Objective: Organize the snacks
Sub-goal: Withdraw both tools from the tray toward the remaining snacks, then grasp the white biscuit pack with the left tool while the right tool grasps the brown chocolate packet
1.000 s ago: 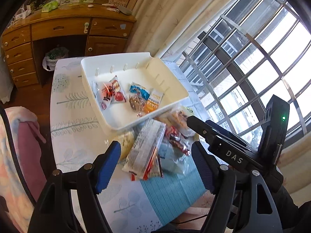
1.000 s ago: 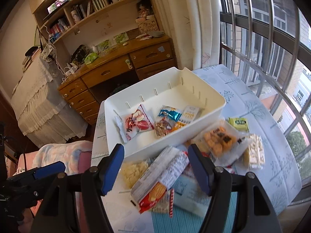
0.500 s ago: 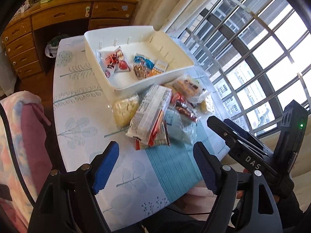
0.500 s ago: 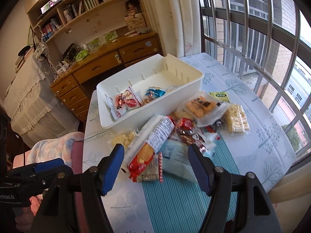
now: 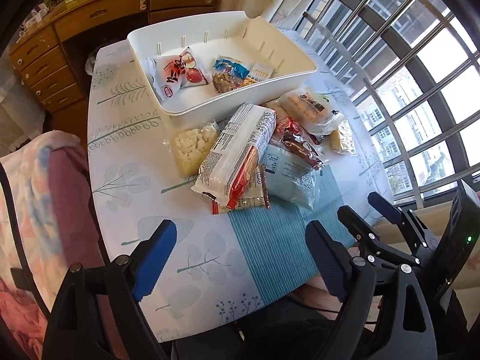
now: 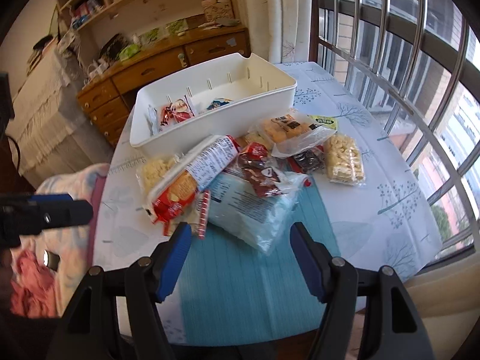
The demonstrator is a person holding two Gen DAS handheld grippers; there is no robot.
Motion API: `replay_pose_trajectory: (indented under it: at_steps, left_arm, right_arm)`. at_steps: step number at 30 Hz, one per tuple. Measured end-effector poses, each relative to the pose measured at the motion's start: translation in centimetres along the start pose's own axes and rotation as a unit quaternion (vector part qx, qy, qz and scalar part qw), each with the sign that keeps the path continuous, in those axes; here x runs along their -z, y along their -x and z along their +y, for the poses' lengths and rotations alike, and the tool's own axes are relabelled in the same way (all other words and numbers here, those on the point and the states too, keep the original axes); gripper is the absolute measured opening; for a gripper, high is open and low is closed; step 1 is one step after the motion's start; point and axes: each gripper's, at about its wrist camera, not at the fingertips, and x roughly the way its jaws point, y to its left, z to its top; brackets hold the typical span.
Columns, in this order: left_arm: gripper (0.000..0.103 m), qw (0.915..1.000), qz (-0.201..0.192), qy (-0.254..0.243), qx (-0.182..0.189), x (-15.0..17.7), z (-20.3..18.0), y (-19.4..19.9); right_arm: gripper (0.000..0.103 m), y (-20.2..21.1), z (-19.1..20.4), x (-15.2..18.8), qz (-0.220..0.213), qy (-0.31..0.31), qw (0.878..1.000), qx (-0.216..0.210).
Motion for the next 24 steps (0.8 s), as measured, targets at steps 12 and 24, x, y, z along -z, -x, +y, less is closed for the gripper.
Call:
replay_pose_trajectory:
  at_steps: [12,24]
  left_arm:
    - [0.087,0.9962,0.048,-0.006,-0.072,-2.6,-3.0,-3.9]
    - [0.087,0.9891,0.075,-0.001,-0.127,-6.0,-3.7,-8.9]
  right_arm:
    - [0.069,-2.7,-3.7,-2.1,-0.014,0.045,0.997,-0.058]
    - [0.069,-7.0,-4.5,-4.2,0.009,0.101,0.987,-0.128]
